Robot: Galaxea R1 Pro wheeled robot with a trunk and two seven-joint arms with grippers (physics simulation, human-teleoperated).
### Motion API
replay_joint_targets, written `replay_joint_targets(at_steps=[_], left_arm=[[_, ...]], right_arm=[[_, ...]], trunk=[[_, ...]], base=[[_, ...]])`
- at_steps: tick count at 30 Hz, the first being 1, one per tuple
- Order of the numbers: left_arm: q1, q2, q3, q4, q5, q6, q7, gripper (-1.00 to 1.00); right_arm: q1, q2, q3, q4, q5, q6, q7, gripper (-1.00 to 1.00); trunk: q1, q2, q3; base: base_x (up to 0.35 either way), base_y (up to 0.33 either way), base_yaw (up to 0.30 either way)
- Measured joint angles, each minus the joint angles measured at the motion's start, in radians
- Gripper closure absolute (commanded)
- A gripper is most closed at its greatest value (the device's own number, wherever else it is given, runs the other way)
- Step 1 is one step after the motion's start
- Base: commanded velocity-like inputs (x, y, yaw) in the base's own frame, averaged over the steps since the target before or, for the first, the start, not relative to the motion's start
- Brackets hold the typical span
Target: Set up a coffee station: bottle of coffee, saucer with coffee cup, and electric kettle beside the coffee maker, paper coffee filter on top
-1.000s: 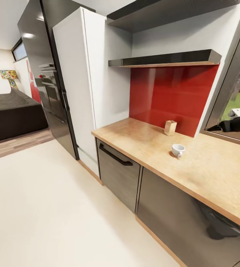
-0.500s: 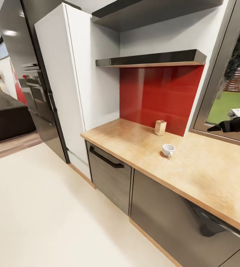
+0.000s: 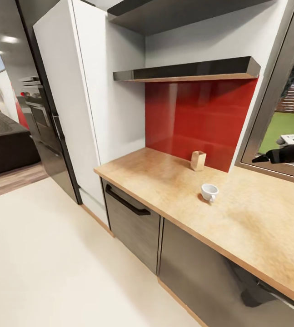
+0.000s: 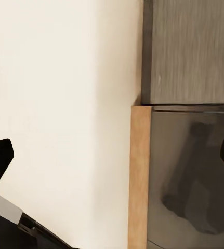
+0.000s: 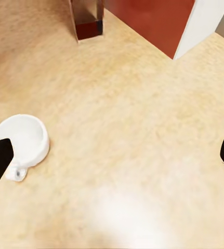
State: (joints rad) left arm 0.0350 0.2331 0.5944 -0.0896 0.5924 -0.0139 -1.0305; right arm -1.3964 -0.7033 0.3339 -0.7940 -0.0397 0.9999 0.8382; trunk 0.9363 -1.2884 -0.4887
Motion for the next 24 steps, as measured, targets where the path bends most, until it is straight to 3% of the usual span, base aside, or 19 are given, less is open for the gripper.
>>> replay_joint_targets(at_steps=[11, 12, 15, 17, 18, 24], left_arm=[[0.0, 0.0, 0.0, 0.0, 0.0, 0.0, 0.0, -1.0], [0.0, 0.0, 0.0, 0.0, 0.0, 0.0, 0.0, -1.0], [0.0, 0.0, 0.0, 0.0, 0.0, 0.0, -0.001, -1.0], [0.0, 0.0, 0.001, 0.0, 0.0, 0.0, -0.001, -1.0], [0.0, 0.0, 0.001, 0.0, 0.0, 0.0, -0.001, -1.0], [0.0, 0.0, 0.001, 0.0, 0.0, 0.0, 0.0, -1.0]], right_arm=[[0.001, 0.004, 0.02, 0.001, -0.006, 0.001, 0.001, -1.0], [0.001, 0.022, 0.067, 0.003, -0.01, 0.003, 0.043, -1.0], [0.001, 0.04, 0.092, 0.004, -0.006, 0.002, 0.06, -1.0], [0.001, 0.1, 0.139, 0.052, -0.003, 0.003, 0.067, -1.0], [0.001, 0.125, 0.148, 0.084, 0.0, 0.003, 0.067, -1.0], [-0.004, 0.188, 0.16, 0.162, 0.01, 0.003, 0.06, -1.0]], trunk=[[0.0, 0.0, 0.0], [0.0, 0.0, 0.0], [0.0, 0.0, 0.0], [0.001, 0.0, 0.0], [0.001, 0.0, 0.0], [0.0, 0.0, 0.0]], base=[[0.167, 0.13, 0.0], [0.017, 0.015, 0.0], [0.009, 0.007, 0.0], [0.002, 0.001, 0.0], [0.0, 0.0, 0.0], [0.0, 0.0, 0.0]])
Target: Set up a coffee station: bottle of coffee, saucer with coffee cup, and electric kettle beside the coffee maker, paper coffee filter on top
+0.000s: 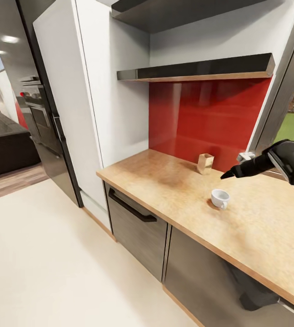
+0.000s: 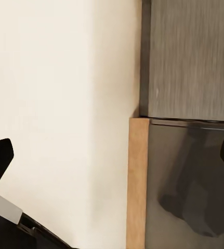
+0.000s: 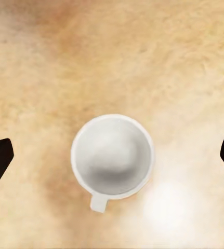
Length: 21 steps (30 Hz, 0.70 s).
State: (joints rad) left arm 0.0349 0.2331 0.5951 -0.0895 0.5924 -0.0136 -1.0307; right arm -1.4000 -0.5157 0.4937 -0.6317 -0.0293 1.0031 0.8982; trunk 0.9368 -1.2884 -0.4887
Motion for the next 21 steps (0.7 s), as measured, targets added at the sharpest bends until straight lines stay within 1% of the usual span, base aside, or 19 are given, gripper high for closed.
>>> replay_joint_targets(at_steps=[3, 4, 7, 10, 14, 18, 19, 21], left_arm=[[0.0, 0.0, 0.0, 0.0, 0.0, 0.001, 0.0, -1.0], [0.0, 0.0, 0.0, 0.0, 0.0, 0.0, 0.0, -1.0], [0.0, 0.0, 0.0, 0.0, 0.0, 0.0, 0.0, -1.0], [0.0, 0.0, 0.0, 0.0, 0.0, 0.0, 0.0, -1.0], [0.0, 0.0, 0.0, 0.0, 0.0, 0.0, 0.0, -1.0], [0.0, 0.0, -0.001, 0.0, 0.0, 0.0, 0.0, -1.0], [0.0, 0.0, -0.001, 0.0, 0.0, 0.0, 0.0, -1.0], [0.0, 0.0, -0.001, 0.0, 0.0, 0.0, 0.0, -1.0]], right_arm=[[-0.004, 0.035, 0.002, 0.014, 0.023, 0.001, -0.004, -1.0], [-0.007, 0.057, 0.003, 0.024, 0.051, 0.003, -0.007, -1.0], [-0.013, 0.08, 0.003, 0.047, 0.103, 0.004, -0.01, -1.0], [-0.038, 0.098, 0.003, 0.081, 0.144, 0.005, -0.012, -1.0], [-0.061, 0.106, 0.004, 0.121, 0.167, 0.005, -0.012, -1.0], [-0.069, 0.114, 0.004, 0.143, 0.176, 0.005, -0.013, -1.0], [-0.072, 0.117, 0.005, 0.171, 0.193, 0.005, -0.014, -1.0], [-0.073, 0.117, 0.005, 0.182, 0.208, 0.005, -0.015, -1.0]], trunk=[[0.0, 0.0, 0.0], [0.0, 0.0, 0.0], [0.0, 0.0, 0.0], [0.0, 0.0, 0.0], [0.0, 0.0, 0.0], [0.0, 0.0, 0.0], [0.0, 0.0, 0.0], [0.0, 0.0, 0.0]], base=[[0.0, 0.0, 0.0], [0.0, 0.0, 0.0], [0.0, 0.0, 0.0], [0.0, 0.0, 0.0], [0.0, 0.0, 0.0], [0.0, 0.0, 0.0], [0.0, 0.0, 0.0], [0.0, 0.0, 0.0]])
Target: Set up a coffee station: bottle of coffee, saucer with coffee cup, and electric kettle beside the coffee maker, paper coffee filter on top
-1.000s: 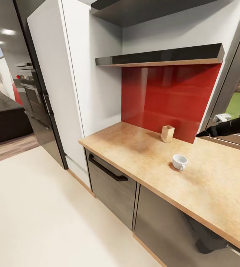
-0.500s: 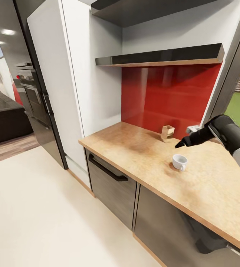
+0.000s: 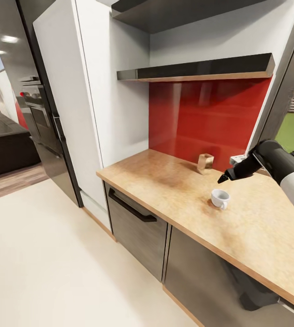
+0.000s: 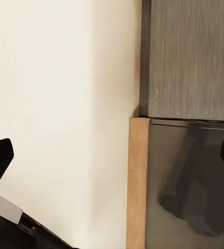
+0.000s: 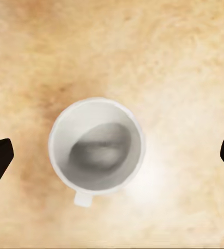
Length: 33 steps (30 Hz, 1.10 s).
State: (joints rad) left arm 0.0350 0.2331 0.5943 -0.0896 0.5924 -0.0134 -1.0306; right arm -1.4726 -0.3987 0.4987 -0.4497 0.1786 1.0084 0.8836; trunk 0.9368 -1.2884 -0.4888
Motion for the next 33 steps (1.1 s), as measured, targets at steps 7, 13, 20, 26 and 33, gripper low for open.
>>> replay_joint_targets(at_steps=[7, 13, 20, 26, 33], left_arm=[[0.0, 0.0, 0.0, 0.0, 0.0, 0.0, 0.0, -1.0], [0.0, 0.0, 0.0, 0.0, 0.0, 0.0, 0.0, -1.0], [0.0, 0.0, 0.0, 0.0, 0.0, -0.001, 0.0, -1.0], [0.0, 0.0, 0.001, 0.0, 0.0, -0.001, 0.0, -1.0], [0.0, 0.0, 0.001, 0.0, 0.0, -0.001, 0.0, -1.0]], right_arm=[[-0.001, -0.002, 0.0, 0.078, 0.121, -0.002, -0.002, -1.0], [-0.001, -0.004, -0.002, 0.092, 0.131, -0.002, -0.001, -1.0], [-0.001, -0.006, -0.002, 0.093, 0.132, -0.002, -0.003, -1.0], [-0.001, -0.006, -0.002, 0.092, 0.132, -0.002, -0.004, -1.0], [-0.001, -0.007, -0.002, 0.091, 0.133, -0.002, -0.011, -1.0]], trunk=[[0.0, 0.0, 0.0], [0.0, 0.0, 0.0], [0.0, 0.0, 0.0], [0.0, 0.0, 0.0], [0.0, 0.0, 0.0]], base=[[0.0, 0.0, 0.0], [0.0, 0.0, 0.0], [0.023, 0.0, 0.0], [0.046, 0.0, 0.0], [0.008, 0.0, 0.0]])
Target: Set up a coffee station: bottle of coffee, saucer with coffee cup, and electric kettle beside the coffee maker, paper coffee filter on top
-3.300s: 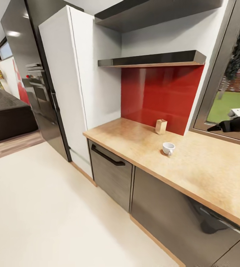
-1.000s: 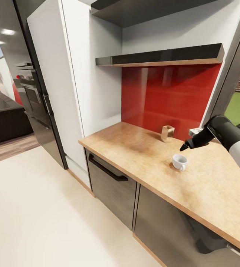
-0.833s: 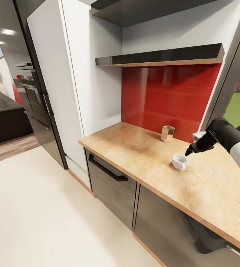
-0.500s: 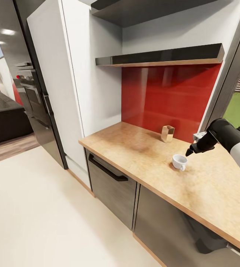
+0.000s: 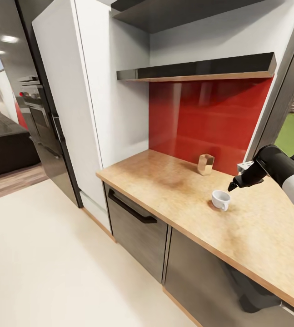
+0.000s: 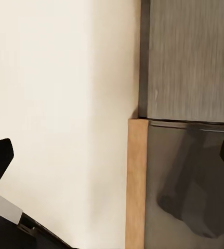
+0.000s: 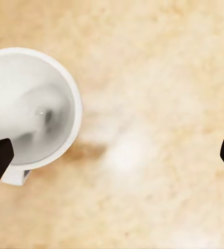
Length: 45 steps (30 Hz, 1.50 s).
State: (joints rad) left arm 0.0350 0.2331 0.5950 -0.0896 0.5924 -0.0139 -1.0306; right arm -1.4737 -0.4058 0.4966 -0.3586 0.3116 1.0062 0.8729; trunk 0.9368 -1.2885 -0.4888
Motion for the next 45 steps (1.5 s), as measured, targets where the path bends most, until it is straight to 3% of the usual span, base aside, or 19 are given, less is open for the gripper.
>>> replay_joint_targets(at_steps=[10, 37, 45], left_arm=[[0.0, 0.0, 0.001, 0.0, 0.0, 0.0, 0.0, -1.0], [0.0, 0.0, -0.001, 0.0, 0.0, 0.0, 0.0, -1.0], [0.0, 0.0, -0.001, -0.001, 0.0, 0.0, -0.001, -1.0]], right_arm=[[0.0, 0.0, 0.0, 0.001, -0.001, -0.001, -0.042, -1.0], [0.001, 0.001, 0.0, 0.0, -0.004, -0.002, -0.041, -1.0], [0.002, 0.001, 0.0, 0.0, -0.004, -0.002, -0.04, -1.0]], trunk=[[0.0, 0.0, 0.0], [0.0, 0.0, 0.0], [0.012, -0.021, -0.009]], base=[[0.026, 0.0, 0.0], [0.039, 0.0, 0.0], [0.0, 0.0, 0.0]])
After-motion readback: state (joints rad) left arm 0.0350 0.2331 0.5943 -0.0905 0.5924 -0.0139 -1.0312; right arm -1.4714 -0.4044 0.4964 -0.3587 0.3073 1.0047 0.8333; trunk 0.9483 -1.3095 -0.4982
